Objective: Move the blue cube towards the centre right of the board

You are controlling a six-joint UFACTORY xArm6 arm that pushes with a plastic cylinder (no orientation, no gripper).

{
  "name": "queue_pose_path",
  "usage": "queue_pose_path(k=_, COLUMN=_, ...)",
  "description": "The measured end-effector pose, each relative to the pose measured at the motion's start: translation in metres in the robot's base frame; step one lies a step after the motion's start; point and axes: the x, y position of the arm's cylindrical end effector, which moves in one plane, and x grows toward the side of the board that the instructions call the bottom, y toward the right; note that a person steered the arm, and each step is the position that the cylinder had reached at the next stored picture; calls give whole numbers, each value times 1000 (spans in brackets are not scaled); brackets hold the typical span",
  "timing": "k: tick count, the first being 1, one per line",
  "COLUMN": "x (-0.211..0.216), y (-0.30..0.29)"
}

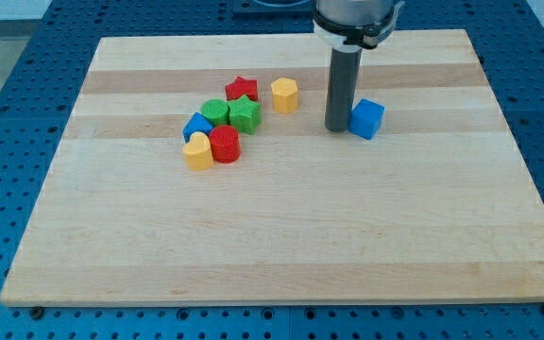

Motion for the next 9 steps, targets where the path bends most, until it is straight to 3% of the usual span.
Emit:
queue_pose_path(k=6, x=0, y=52)
queue_pose_path(k=9, x=-14, y=25)
